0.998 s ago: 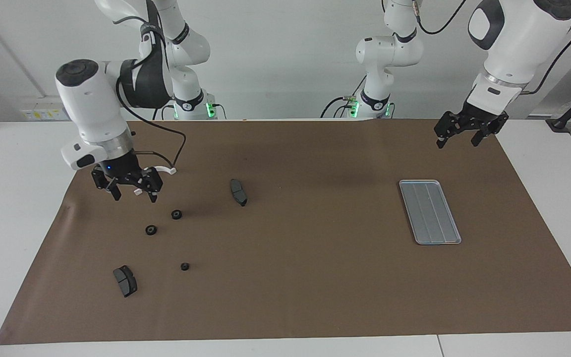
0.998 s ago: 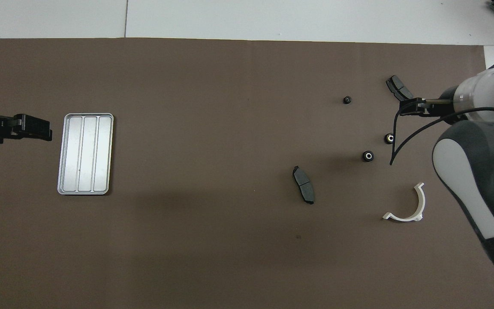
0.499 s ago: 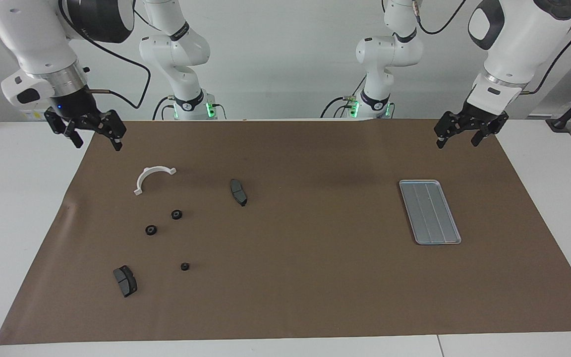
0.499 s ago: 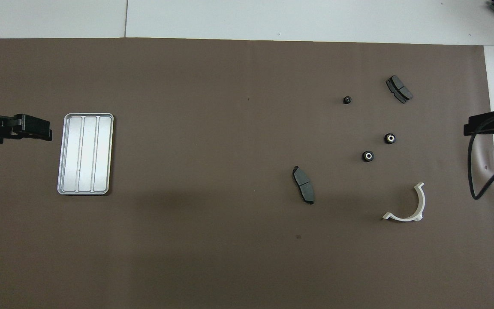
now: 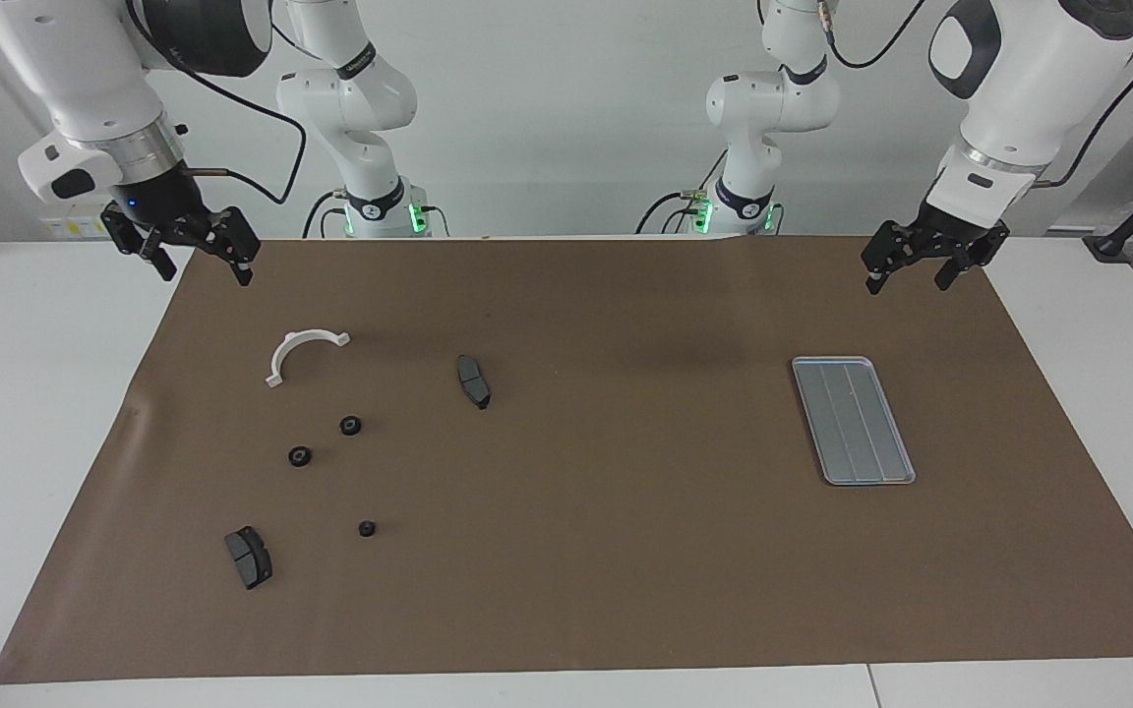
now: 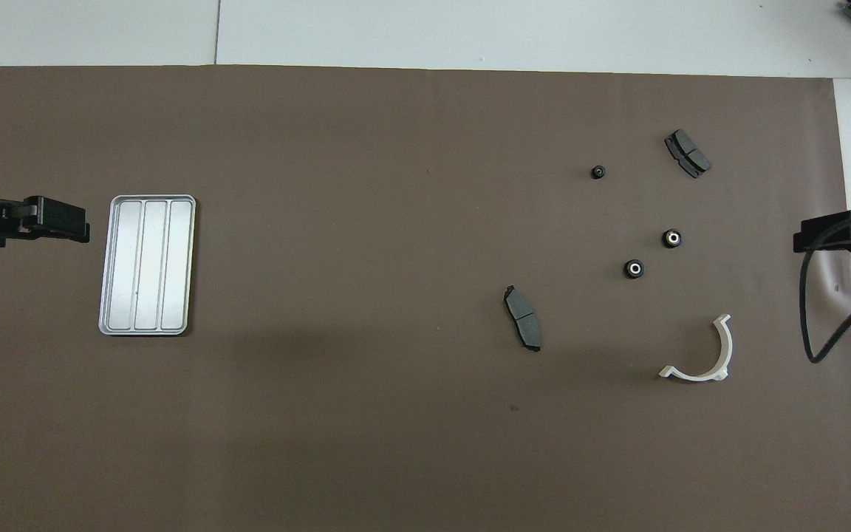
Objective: Place bearing gear from tray to pile
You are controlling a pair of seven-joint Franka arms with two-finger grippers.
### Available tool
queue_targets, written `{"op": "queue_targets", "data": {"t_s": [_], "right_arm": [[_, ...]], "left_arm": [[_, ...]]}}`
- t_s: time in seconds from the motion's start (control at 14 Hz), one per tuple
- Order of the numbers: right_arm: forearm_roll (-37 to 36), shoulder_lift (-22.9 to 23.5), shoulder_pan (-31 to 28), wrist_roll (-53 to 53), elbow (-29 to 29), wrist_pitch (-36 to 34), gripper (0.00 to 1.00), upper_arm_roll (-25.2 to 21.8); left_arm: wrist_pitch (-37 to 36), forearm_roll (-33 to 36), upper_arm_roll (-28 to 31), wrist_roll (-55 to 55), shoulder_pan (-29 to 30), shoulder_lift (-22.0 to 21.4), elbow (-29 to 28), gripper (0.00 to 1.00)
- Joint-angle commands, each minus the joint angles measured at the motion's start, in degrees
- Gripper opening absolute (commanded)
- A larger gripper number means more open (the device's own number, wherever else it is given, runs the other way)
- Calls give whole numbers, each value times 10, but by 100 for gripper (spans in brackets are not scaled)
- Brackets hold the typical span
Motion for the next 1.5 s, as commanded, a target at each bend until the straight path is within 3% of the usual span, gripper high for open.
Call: {"op": "queue_targets", "data": {"t_s": [0.0, 0.78, 1.43], "right_arm": [[0, -1, -2, 1, 24, -36, 100, 4], [7, -1, 0, 35, 22, -52, 100, 19], [6, -2, 21, 37, 21, -54, 100, 2]], "left_arm": [[6, 12, 0, -2, -1, -19, -21, 100], [6, 12, 0, -2, -1, -19, -21, 100], [6, 12, 0, -2, -1, -19, -20, 100]]}}
